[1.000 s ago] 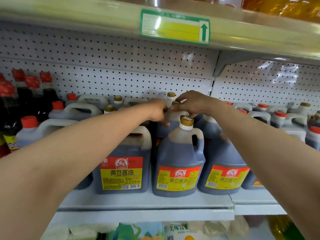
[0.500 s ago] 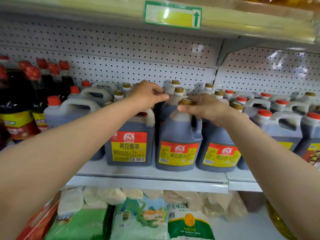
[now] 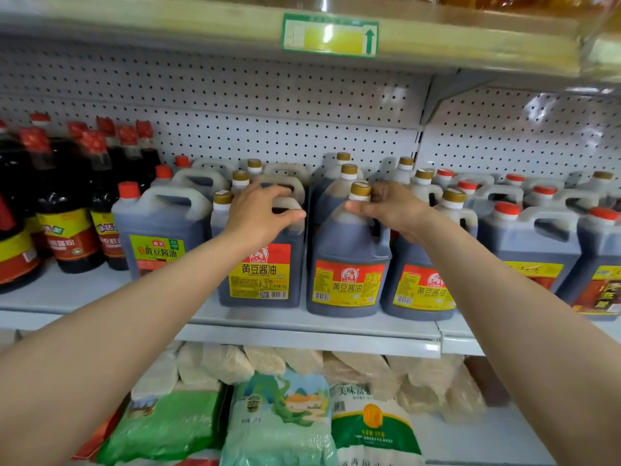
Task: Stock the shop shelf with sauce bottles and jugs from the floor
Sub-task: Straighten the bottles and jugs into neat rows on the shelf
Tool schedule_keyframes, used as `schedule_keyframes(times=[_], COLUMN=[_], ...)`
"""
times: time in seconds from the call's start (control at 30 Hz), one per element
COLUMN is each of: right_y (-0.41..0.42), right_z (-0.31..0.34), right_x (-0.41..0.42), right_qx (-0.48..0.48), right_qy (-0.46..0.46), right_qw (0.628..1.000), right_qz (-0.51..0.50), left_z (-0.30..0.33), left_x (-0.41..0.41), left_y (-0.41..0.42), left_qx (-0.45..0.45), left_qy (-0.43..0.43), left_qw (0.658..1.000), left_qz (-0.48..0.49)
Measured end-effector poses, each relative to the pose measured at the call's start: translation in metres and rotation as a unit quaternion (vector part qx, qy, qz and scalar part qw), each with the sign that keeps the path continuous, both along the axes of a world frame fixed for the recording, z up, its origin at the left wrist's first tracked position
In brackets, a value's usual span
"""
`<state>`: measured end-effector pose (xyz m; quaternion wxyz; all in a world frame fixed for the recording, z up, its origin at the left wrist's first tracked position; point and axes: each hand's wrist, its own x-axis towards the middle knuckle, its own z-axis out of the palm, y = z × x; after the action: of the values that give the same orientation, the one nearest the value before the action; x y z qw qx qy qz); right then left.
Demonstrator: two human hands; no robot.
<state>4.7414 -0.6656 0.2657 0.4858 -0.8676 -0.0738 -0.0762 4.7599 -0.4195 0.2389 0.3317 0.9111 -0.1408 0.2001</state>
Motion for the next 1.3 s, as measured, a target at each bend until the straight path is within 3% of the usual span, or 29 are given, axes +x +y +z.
schedule_keyframes(times=[0.27,0.4,0.47,0.6,0.73,1.03,1.3], right_y=[0.0,0.024,0.049,0.117,0.184,0.277,0.303], right_z=[0.007,0.038,0.054,0.065,0.046,0.026,0.018], right_x=[0.0,0.0,0.002,0.013,0.032,0.077,0.094], right_qx=[-0.045,-0.002,-0.03,-0.071,-0.175,-0.295,-0.31], right_qy=[-0.007,-0.135,-0.196,-0.212,-0.176,-0.12,-0.075], right_qw=[0.998,0.986,0.973,0.972,0.969,0.946,0.947], right_qz=[-0.033,-0.098,-0.116,-0.076,-0.025,0.054,0.036], left_z=[0.018,0.025,0.027,0.022,-0.005,-0.074,-0.091], left_x=[-0.007,0.016,0.027,0.043,0.054,0.072,0.098], left_y=[0.038,0.088,0.116,0.168,0.211,0.243,0.272], left_qx=[-0.08,-0.109,-0.122,-0.167,-0.162,-0.317,-0.269], left_qy=[-0.028,-0.055,-0.059,-0.05,-0.018,0.084,0.16], left_qw=[0.996,0.992,0.988,0.98,0.981,0.943,0.931], left_qz=[-0.018,0.026,0.07,0.099,0.107,-0.051,-0.186])
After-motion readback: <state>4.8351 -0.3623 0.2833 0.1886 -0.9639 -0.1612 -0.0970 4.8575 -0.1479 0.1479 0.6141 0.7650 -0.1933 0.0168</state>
